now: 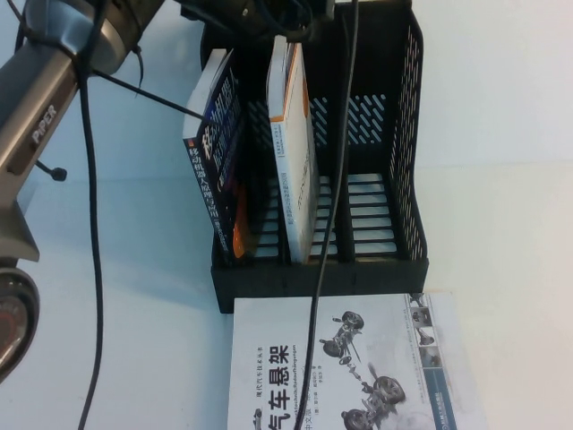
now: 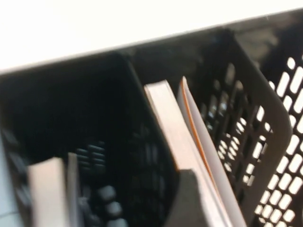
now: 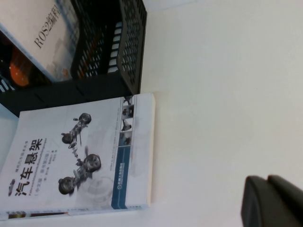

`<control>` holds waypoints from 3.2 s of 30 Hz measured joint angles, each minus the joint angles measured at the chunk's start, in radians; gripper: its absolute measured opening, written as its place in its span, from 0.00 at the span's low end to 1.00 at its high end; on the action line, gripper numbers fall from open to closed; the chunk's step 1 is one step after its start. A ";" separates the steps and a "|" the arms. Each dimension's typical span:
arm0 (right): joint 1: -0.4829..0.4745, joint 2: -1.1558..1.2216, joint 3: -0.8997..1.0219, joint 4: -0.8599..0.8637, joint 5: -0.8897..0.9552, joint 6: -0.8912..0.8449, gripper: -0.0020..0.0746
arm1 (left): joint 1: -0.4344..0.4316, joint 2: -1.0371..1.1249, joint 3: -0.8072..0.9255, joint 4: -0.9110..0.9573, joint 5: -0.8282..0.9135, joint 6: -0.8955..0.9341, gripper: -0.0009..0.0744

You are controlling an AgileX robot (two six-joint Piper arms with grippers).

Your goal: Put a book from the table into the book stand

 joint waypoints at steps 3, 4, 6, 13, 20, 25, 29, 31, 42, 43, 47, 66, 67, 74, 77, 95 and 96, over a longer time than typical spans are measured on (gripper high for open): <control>0.000 0.000 0.000 0.002 0.009 0.002 0.02 | 0.000 -0.031 0.000 0.052 0.005 0.000 0.54; 0.000 0.000 0.000 0.002 0.010 0.002 0.02 | 0.000 -0.043 0.000 0.065 0.007 0.000 0.48; 0.000 0.000 0.000 0.002 0.011 0.002 0.02 | 0.000 -0.076 0.000 0.089 0.016 0.004 0.34; 0.000 0.000 0.000 0.002 0.034 -0.004 0.02 | 0.000 -0.209 0.000 0.229 0.138 0.016 0.03; 0.000 0.000 0.000 0.002 0.079 -0.070 0.02 | 0.002 -0.325 -0.001 0.367 0.341 0.032 0.01; 0.000 0.000 0.000 0.004 0.082 -0.083 0.02 | 0.002 -0.396 -0.001 0.304 0.356 0.062 0.01; 0.000 0.000 0.000 0.002 0.080 -0.084 0.02 | 0.002 -0.449 -0.001 0.244 0.358 0.097 0.01; 0.000 0.000 0.000 -0.010 0.073 -0.084 0.02 | 0.002 -0.479 0.010 0.229 0.358 0.111 0.01; 0.000 0.000 0.024 -0.095 -0.018 -0.098 0.02 | 0.002 -0.875 0.571 0.216 0.167 0.125 0.01; 0.000 0.000 0.035 -0.099 -0.034 -0.107 0.02 | 0.002 -0.923 0.658 0.216 0.110 0.120 0.01; 0.000 0.000 0.088 -0.103 -0.085 -0.118 0.02 | 0.002 -1.101 0.997 0.217 -0.128 0.087 0.01; 0.000 0.000 0.198 -0.068 -0.115 -0.085 0.02 | 0.216 -1.575 1.774 0.196 -0.718 -0.033 0.01; 0.000 0.000 0.198 -0.068 -0.115 -0.085 0.02 | 0.245 -1.598 1.788 0.195 -0.719 -0.033 0.01; 0.000 0.000 0.198 -0.066 -0.115 -0.085 0.02 | 0.450 -1.764 1.889 0.194 -0.720 -0.037 0.01; 0.000 0.000 0.198 -0.066 -0.115 -0.085 0.02 | 0.538 -1.842 1.936 0.194 -0.720 -0.039 0.01; 0.000 0.000 0.198 -0.053 -0.113 -0.085 0.02 | 0.567 -2.076 2.340 0.185 -0.723 -0.147 0.01; 0.000 0.000 0.198 -0.051 -0.113 -0.085 0.02 | 0.555 -2.076 2.340 0.187 -0.687 -0.149 0.01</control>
